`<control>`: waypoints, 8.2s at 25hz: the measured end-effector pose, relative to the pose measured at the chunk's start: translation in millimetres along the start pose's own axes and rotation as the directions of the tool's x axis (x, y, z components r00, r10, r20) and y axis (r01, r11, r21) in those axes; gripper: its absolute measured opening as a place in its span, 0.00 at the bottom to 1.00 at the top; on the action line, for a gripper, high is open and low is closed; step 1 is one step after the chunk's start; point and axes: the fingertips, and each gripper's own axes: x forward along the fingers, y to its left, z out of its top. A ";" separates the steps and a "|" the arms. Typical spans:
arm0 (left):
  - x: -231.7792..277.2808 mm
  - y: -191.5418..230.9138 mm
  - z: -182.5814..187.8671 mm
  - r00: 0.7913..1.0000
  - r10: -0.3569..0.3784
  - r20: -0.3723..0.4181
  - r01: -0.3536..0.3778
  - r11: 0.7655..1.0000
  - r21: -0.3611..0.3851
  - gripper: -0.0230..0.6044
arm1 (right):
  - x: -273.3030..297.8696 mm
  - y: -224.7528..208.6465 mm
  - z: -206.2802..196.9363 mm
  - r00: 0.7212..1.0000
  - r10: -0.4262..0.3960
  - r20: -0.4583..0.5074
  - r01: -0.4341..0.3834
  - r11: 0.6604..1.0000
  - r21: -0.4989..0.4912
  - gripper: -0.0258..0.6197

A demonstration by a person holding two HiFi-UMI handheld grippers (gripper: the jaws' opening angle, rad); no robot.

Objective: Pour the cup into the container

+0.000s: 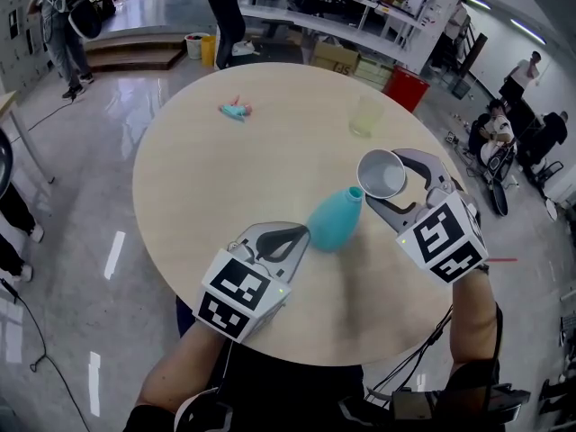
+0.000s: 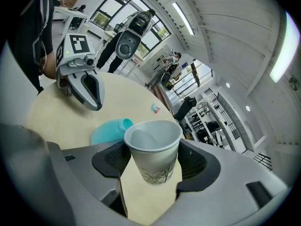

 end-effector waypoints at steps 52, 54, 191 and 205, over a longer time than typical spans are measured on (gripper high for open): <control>2.6 0.3 1.8 1.000 0.001 0.000 -0.001 1.000 0.001 0.04 | -0.1 -4.5 2.4 0.998 -0.012 -0.057 0.004 0.991 -0.130 0.53; 2.4 0.8 1.7 1.000 0.001 0.000 -0.001 1.000 0.001 0.04 | -0.1 -4.5 2.7 0.998 -0.012 -0.057 0.005 0.991 -0.131 0.53; -327.0 -422.8 -92.3 0.987 0.144 0.070 -0.144 0.990 -0.008 0.04 | -437.5 381.8 -26.6 0.881 -0.211 0.423 -0.261 0.529 0.808 0.05; -481.3 -568.6 -122.8 0.979 0.191 0.069 -0.189 0.981 -0.039 0.04 | -600.7 507.8 16.3 0.881 -0.168 0.442 -0.294 0.536 0.791 0.05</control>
